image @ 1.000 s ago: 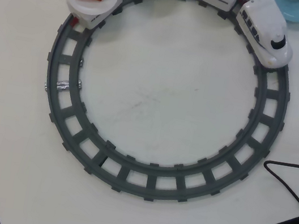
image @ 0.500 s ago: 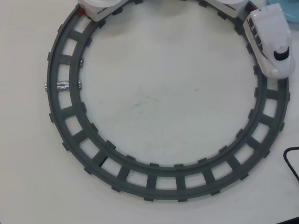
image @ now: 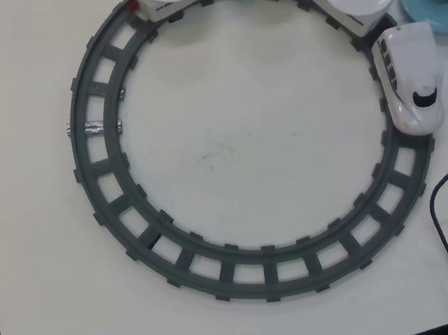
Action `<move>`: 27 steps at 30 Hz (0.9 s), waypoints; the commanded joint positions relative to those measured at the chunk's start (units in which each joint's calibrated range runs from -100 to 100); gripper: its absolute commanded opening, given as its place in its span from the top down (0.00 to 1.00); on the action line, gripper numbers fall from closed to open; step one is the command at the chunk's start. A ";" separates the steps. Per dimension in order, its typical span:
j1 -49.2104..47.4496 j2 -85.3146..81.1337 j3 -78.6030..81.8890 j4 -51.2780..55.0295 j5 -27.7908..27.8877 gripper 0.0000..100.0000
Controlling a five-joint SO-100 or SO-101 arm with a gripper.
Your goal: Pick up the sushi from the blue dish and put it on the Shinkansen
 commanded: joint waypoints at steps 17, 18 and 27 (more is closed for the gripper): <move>-5.50 19.70 -27.31 0.11 0.17 0.67; -5.94 20.20 -27.31 0.11 0.02 0.67; -5.15 21.12 -27.31 0.11 -0.25 0.99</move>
